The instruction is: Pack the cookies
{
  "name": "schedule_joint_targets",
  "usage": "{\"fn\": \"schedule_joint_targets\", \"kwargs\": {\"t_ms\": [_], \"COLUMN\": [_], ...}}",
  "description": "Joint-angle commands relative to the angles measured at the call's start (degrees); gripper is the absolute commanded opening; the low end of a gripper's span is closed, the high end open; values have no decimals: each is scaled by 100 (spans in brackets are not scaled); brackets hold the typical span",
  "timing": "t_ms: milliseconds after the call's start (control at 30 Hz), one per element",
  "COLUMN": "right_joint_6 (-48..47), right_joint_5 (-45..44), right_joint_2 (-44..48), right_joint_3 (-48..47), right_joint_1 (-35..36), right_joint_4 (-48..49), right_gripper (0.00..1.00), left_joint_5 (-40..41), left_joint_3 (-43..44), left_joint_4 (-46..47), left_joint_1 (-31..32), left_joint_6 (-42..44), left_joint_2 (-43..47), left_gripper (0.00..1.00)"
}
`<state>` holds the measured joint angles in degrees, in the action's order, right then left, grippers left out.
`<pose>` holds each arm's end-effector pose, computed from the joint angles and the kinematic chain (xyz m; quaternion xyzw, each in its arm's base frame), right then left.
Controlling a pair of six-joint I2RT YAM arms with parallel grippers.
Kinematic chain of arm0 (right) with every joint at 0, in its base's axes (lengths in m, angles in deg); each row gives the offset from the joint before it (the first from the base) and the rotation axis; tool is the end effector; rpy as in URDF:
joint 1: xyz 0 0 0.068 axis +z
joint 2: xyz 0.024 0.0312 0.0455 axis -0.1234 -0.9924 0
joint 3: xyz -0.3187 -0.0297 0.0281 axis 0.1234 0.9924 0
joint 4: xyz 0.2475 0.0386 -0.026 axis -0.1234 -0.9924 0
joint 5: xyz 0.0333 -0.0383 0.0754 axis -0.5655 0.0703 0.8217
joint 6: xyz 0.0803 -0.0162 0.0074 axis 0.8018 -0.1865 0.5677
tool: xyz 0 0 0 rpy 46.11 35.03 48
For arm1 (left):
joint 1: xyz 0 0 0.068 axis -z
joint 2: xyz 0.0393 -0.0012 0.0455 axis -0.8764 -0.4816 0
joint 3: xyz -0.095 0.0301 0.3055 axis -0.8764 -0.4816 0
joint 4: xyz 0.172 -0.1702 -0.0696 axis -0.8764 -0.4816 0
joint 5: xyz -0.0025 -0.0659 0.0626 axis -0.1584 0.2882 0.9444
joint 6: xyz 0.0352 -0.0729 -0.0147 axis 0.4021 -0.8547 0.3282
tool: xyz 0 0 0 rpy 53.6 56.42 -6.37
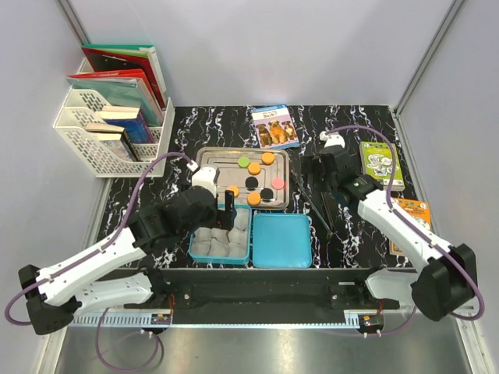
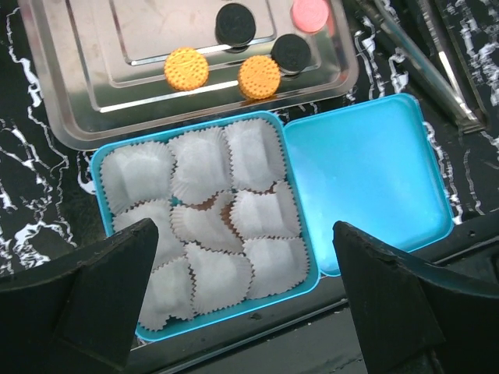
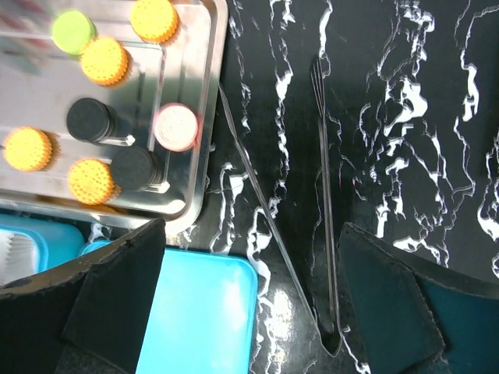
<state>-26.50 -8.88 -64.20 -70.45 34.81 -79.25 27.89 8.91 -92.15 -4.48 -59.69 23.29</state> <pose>0.2418 0.1078 0.3186 -0.0400 0.8939 0.0603 0.4424 0.1190 -0.1274 0.3395 0.0981 0.8873 -0.1497 0.4250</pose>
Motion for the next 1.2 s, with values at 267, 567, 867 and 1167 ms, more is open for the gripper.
{"fn": "schedule_joint_targets", "kwargs": {"t_ms": [267, 567, 867, 1167], "right_joint_6": [-279, -252, -208, 99], "right_joint_5": [389, 697, 767, 925], "right_joint_2": [-1818, -2505, -3182, -3270], "right_joint_3": [-889, -1012, -1196, -1154], "right_joint_1": [-206, -540, -645, -760], "right_joint_4": [-763, -746, -763, -1027], "right_gripper": [100, 100, 100, 97], "left_joint_5": [-463, -647, -814, -832], "left_joint_3": [-519, -642, -625, -651], "left_joint_4": [535, 587, 649, 693], "left_joint_1": [-13, -13, -13, -13], "left_joint_6": [-73, -144, -152, -170], "left_joint_2": [693, 685, 456, 404], "left_gripper": [99, 99, 99, 99]}}
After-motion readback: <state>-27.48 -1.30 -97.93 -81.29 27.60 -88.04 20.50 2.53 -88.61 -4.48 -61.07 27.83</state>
